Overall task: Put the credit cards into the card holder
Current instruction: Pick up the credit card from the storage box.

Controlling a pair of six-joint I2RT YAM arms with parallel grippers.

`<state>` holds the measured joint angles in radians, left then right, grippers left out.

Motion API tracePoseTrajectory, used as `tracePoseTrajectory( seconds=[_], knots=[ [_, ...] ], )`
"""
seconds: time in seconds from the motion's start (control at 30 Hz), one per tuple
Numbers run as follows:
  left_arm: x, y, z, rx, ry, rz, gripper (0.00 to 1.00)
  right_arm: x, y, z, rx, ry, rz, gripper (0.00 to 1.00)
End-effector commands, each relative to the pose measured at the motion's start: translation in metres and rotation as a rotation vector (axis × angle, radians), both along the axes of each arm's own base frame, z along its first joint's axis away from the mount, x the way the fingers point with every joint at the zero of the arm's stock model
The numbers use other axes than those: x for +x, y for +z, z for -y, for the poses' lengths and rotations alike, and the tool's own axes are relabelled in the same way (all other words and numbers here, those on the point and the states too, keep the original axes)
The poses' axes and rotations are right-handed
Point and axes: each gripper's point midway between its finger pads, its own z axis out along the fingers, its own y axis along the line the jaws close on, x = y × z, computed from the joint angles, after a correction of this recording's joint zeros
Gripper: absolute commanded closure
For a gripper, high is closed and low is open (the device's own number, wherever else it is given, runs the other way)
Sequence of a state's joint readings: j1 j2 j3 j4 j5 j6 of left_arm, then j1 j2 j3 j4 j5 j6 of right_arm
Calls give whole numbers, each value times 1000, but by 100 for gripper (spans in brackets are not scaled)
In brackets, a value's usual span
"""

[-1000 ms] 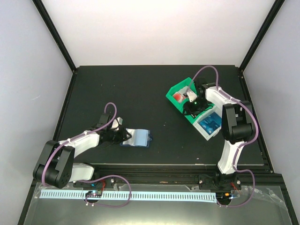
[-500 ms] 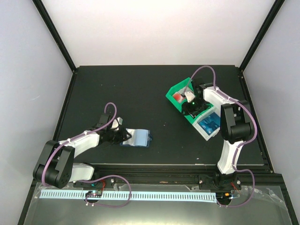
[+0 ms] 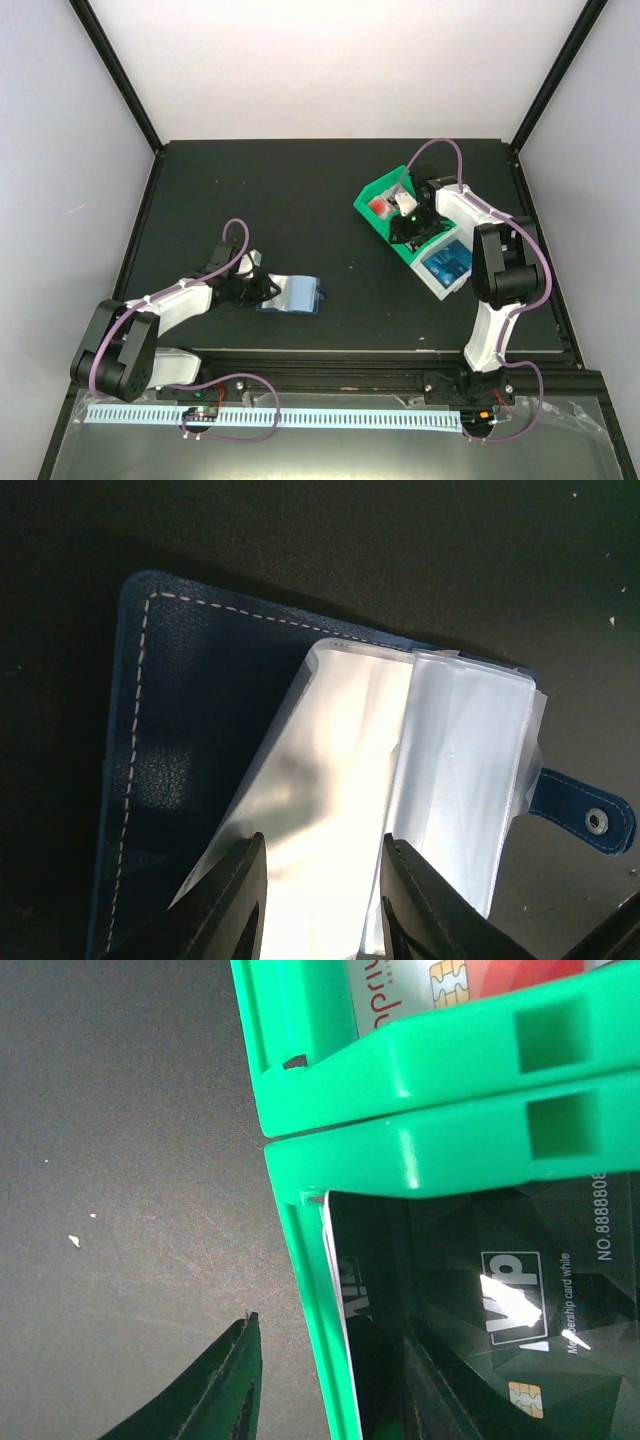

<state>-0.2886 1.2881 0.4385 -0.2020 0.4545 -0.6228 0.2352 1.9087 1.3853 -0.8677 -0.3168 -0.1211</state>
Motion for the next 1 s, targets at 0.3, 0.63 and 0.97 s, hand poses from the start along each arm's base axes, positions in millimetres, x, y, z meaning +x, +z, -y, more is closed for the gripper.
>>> tracePoseTrajectory(
  seconds=[0.3, 0.63, 0.97],
  knots=[
    [-17, -13, -16, 73, 33, -51, 66, -1, 22, 0, 7, -13, 49, 63],
    [-17, -13, -16, 74, 33, -49, 66, 3, 14, 5, -24, -40, 50, 66],
    [-18, -14, -17, 75, 36, -50, 66, 13, -6, 11, -85, -48, 37, 57]
  ],
)
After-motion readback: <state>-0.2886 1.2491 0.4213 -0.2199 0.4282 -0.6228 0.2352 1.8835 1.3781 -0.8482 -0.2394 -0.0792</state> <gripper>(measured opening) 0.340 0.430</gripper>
